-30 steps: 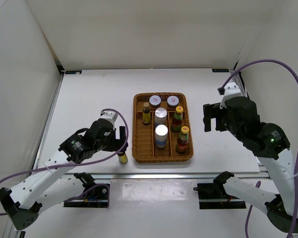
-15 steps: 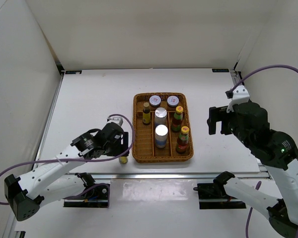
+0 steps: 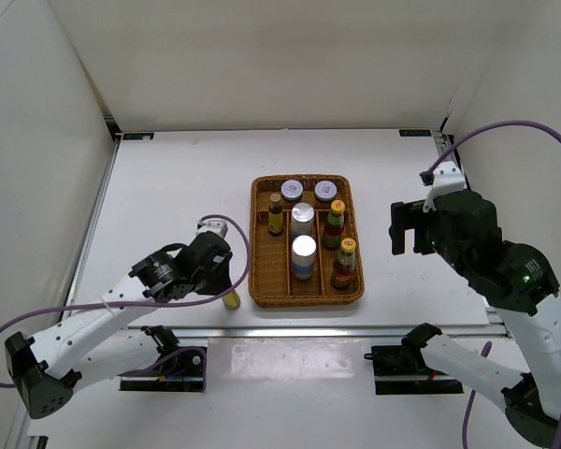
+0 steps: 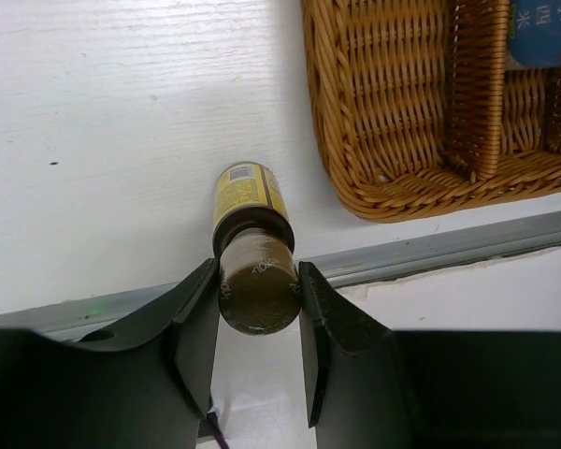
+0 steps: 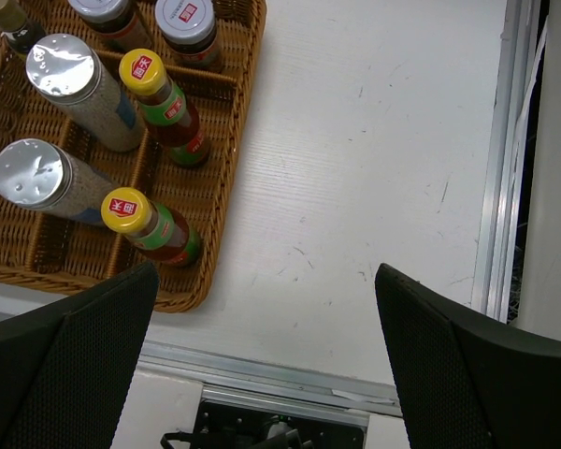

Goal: Organize the condiment bottles

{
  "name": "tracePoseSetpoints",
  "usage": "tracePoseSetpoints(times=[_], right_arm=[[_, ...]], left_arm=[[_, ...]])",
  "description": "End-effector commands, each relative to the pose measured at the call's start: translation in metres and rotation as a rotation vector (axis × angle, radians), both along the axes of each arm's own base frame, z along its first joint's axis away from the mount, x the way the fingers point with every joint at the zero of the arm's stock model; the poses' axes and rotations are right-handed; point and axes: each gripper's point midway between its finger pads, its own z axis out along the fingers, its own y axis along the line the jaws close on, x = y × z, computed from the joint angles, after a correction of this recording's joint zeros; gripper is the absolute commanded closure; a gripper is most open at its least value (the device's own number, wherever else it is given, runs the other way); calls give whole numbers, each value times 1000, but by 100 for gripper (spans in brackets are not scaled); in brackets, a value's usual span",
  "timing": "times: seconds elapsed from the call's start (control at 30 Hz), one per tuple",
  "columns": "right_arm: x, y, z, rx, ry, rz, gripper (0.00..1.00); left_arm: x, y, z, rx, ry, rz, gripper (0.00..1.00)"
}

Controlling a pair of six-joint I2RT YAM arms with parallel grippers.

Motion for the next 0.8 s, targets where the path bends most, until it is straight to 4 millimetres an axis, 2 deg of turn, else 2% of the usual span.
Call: tracePoseSetpoints(times=[0.0,0.13,0.17,0.2,0.23,0.37,0.4,0.47,0.5,0.6,0.7,0.73,0.77], right_arm=[[-2,-5,8,19,-35,-21,0],[-4,-7,5,14,-28,-21,0],[-4,-8,5,10,-30,-29,0],[-4,-8,5,9,-30,-29,0],[-4,-8,5,9,-30,-29,0],[-2,-7,4,4,-23,-29,0],[-2,-7,4,4,-23,-29,0],[-2,-7,0,-1,-16,-29,0],[-3,-6,0,3,-13,-21,0],[-4,-6,2,16,-19,-26,0],[-7,-9,2,17,-20,-26,0],[-7,-9,2,17,-20,-26,0],[-9,-9,0,11,-12,-26,0]], left_arm=[[11,0,32,-9,-86,-1,88],[22,-6,62,-35,-146,-6,89],[27,-11,78,-58,-174,-12,89],[30,-14,83,-55,-185,-14,89],[35,-16,97,-61,-217,-13,89],[57,-47,109,-65,-291,-95,89],[65,-55,102,-46,-289,-109,89],[79,-73,104,-57,-333,-150,89],[86,-80,95,-33,-326,-165,89],[106,-100,85,-1,-355,-211,89],[115,-120,83,-13,-364,-262,89],[120,-126,75,-5,-355,-264,89],[121,-130,74,-10,-349,-271,88]])
